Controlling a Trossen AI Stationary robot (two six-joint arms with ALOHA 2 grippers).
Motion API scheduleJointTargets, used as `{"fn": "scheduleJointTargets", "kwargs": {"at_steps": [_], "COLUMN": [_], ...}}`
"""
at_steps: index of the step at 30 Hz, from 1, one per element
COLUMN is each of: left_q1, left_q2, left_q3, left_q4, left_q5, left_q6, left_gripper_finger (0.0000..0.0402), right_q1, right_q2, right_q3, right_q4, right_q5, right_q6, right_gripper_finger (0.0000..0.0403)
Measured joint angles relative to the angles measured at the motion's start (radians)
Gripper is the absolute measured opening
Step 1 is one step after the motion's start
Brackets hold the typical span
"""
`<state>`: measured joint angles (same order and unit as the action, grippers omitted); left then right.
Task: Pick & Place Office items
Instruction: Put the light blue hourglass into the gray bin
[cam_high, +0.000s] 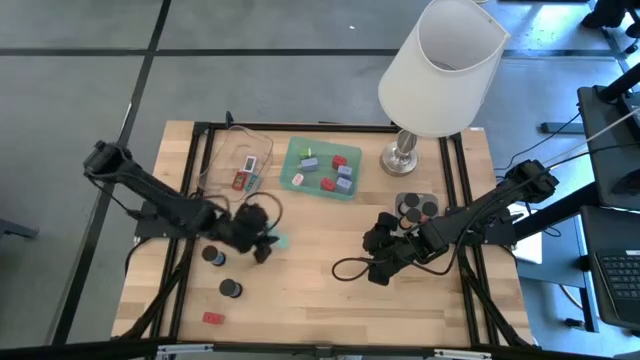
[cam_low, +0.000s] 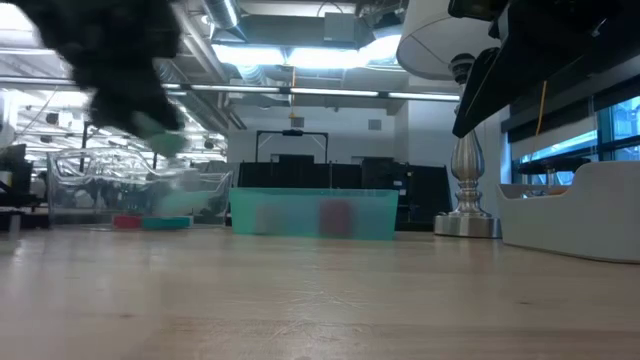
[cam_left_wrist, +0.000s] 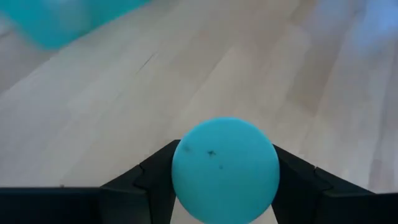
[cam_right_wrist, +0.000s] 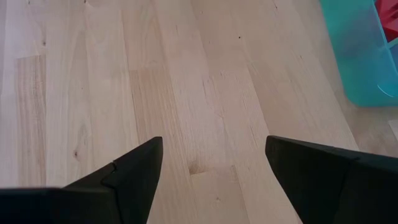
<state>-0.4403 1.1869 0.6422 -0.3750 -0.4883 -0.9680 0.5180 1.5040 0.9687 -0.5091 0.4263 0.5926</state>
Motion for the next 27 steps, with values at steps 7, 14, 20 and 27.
{"fn": "scheduleJointTargets", "kwargs": {"at_steps": [7, 14, 20, 27], "left_q1": [0.189, 0.26, 0.298, 0.331], "left_q2": [0.17, 0.381, 0.529, 0.63], "left_q3": [0.096, 0.347, 0.542, 0.636], "left_q4": [0.171, 0.07, -0.076, -0.104], "left_q5": [0.122, 0.15, 0.162, 0.255], "left_q6": [0.215, 0.379, 0.44, 0.501], "left_gripper_finger": [0.0199, 0.02, 0.02, 0.02], "right_q1": [0.0, 0.0, 0.0, 0.0], "right_q2": [0.0, 0.0, 0.0, 0.0], "right_q3": [0.0, 0.0, 0.0, 0.0], "right_q4": [0.0, 0.0, 0.0, 0.003], "right_q5": [0.0, 0.0, 0.0, 0.0], "right_q6": [0.0, 0.0, 0.0, 0.0], "right_gripper_finger": [0.0288, 0.0288, 0.0288, 0.0288]}}
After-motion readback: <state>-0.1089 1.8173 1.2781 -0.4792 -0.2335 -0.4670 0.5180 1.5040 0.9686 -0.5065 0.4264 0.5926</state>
